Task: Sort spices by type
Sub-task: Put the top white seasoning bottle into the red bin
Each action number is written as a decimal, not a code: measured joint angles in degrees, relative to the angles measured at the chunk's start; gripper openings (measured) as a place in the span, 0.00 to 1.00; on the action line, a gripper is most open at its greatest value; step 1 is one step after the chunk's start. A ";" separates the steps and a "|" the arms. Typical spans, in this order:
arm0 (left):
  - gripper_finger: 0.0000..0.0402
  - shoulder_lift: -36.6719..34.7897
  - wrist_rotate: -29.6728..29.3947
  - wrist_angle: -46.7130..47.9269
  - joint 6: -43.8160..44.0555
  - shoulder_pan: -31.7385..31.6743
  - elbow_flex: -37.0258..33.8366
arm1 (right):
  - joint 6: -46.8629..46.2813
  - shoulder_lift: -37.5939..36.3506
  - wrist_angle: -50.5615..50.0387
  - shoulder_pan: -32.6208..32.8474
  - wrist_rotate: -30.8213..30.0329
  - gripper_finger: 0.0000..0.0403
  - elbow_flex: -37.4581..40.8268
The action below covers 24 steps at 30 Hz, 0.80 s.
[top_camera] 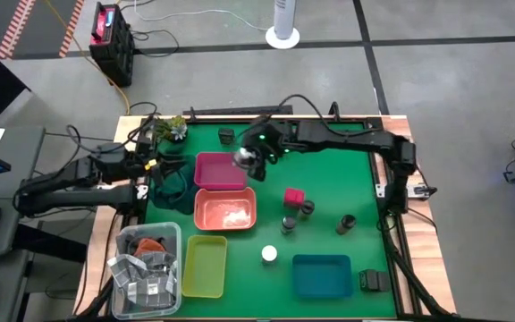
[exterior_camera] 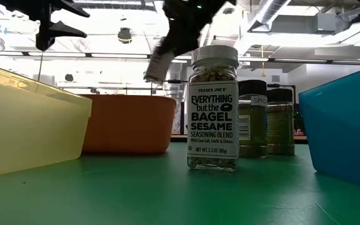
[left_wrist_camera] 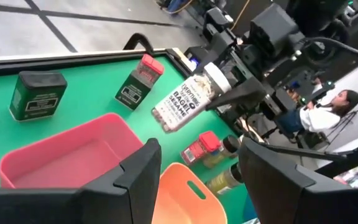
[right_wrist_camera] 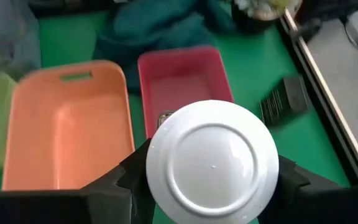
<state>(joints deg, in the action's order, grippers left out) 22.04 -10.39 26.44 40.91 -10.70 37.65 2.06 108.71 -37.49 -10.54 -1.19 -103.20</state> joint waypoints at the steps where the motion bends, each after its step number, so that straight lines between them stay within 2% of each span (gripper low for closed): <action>1: 0.51 -0.10 0.00 0.12 -0.09 -0.02 0.00 | 0.18 1.54 -0.06 0.28 0.00 0.55 -2.08; 9: 0.51 -0.15 0.31 0.17 -0.57 0.00 0.00 | 0.61 15.46 -0.08 0.53 3.42 0.55 -17.00; 15: 0.51 -1.66 1.18 0.20 -1.67 0.00 0.00 | 0.79 23.53 -0.31 0.17 4.49 0.55 -25.28; 24: 0.51 -3.45 1.11 8.45 0.27 0.00 0.00 | 1.46 28.63 -1.08 -0.32 5.88 0.55 -27.80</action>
<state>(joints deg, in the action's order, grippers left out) 18.59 -9.28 34.89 41.18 -10.70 37.65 3.52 137.34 -38.56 -10.86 4.69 -131.00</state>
